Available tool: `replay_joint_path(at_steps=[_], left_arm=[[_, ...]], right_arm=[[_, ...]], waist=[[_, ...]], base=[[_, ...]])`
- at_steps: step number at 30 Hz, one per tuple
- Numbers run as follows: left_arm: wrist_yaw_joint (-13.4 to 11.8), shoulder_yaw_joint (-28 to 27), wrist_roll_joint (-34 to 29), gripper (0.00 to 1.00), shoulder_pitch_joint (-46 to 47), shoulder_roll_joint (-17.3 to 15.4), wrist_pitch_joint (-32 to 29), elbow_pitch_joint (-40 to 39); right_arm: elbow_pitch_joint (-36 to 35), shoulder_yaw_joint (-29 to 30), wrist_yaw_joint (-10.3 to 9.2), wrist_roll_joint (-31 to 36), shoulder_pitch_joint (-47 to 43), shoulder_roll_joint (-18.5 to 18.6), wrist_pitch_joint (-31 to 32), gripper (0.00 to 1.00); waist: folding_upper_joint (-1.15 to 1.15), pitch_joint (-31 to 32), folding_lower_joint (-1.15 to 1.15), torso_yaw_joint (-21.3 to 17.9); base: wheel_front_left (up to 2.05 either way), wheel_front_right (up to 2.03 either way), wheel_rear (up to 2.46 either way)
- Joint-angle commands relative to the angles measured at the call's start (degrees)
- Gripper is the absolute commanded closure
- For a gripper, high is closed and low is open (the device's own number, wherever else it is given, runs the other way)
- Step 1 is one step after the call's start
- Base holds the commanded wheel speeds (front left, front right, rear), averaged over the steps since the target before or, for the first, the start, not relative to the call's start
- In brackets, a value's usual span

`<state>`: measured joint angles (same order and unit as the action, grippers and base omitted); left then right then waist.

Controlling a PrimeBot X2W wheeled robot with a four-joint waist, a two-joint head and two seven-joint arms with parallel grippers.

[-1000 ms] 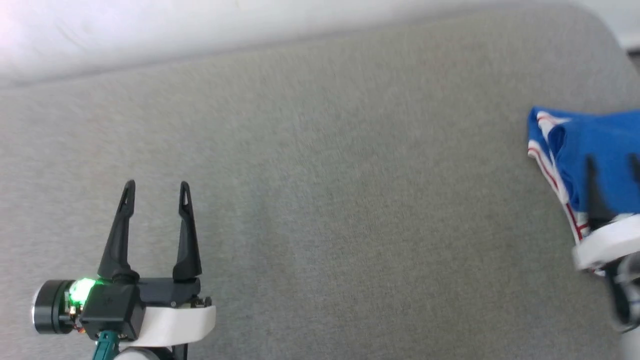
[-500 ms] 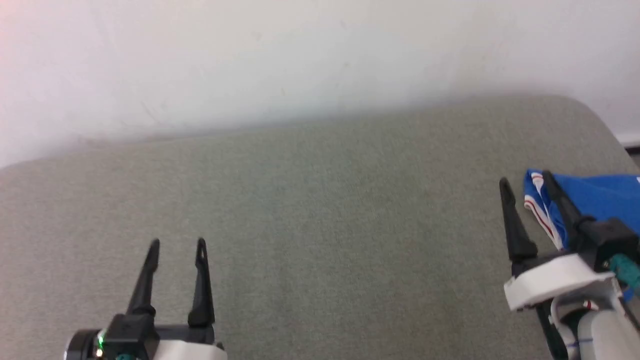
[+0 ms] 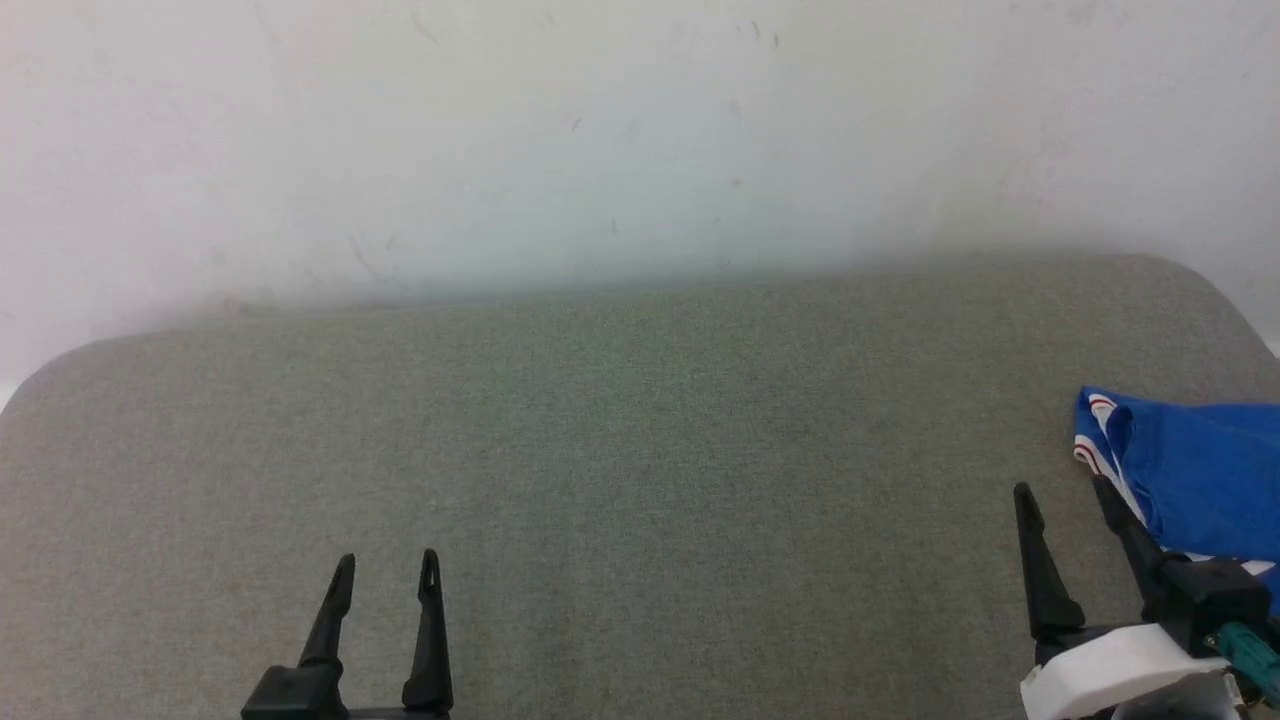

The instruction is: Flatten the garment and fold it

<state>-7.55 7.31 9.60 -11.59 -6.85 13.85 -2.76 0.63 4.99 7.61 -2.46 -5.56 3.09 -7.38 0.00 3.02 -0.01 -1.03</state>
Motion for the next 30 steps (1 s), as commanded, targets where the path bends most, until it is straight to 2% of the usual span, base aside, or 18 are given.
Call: replay_joint_path(at_steps=[1,8,9,30], left_arm=[[0.17,0.05,0.23,0.00,-0.26,0.31,0.43,0.29],[-0.11,-0.22,-0.25,0.00,0.22,0.10,0.90,0.84],[-0.12,-0.08,-0.26,1.00,0.03,0.17,0.33,0.65],[0.87,-0.96,-1.38,1.00,1.51,0.67,-1.55,0.92]], right_arm=[[0.27,-0.19,-0.12,-0.48,-0.61,-0.20,-0.71,0.00],[0.45,-1.02,-0.12,0.08,-0.13,-0.21,-1.12,0.00],[0.40,-1.02,0.00,-0.08,-0.34,-0.01,-0.77,1.00],[0.26,-1.56,-0.02,0.25,0.42,0.00,0.32,1.00]], waist=[[0.00,-0.27,0.01,-0.13],[0.00,-0.83,0.01,-0.28],[0.00,-0.83,0.01,-0.29],[0.00,-1.12,0.01,-0.11]], base=[[0.00,0.00,0.00],[0.00,0.00,0.00],[0.00,0.00,0.00],[0.00,0.00,0.00]])
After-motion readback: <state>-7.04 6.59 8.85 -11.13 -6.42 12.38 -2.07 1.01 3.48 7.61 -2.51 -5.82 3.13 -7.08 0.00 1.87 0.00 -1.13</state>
